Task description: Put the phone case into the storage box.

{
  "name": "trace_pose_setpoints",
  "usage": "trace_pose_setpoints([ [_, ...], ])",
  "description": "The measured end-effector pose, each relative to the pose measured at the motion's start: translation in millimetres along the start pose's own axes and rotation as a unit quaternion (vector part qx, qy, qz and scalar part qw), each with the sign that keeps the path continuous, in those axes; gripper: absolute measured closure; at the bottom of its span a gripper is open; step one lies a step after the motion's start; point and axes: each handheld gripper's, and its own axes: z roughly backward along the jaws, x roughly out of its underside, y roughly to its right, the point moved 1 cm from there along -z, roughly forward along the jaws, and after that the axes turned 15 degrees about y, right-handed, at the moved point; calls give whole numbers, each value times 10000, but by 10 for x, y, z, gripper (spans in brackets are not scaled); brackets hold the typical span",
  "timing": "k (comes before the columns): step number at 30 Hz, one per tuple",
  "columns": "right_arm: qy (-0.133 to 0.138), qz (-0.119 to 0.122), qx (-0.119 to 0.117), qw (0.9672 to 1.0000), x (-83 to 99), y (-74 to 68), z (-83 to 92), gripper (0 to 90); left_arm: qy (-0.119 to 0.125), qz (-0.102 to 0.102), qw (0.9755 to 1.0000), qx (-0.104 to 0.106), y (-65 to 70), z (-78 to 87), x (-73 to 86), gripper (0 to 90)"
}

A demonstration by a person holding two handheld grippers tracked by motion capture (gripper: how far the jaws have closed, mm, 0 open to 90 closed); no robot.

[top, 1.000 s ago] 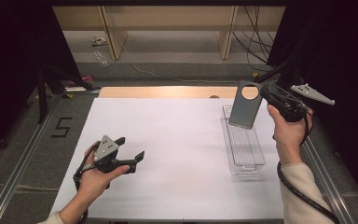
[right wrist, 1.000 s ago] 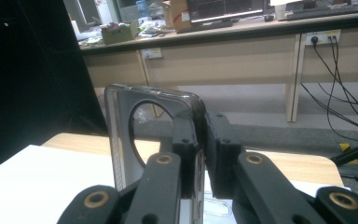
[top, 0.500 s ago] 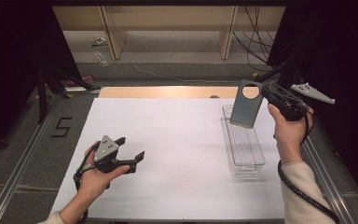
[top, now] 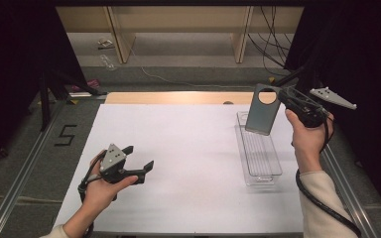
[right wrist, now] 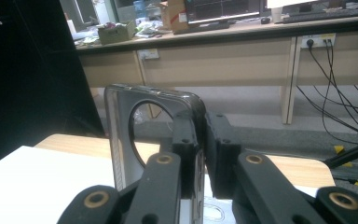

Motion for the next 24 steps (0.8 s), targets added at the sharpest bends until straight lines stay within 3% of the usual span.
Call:
trace_pose_setpoints([
  [24,-28,81,-3,10000,16,15,-76,837,9,-11,10000,-13,-7,2,-2,122],
])
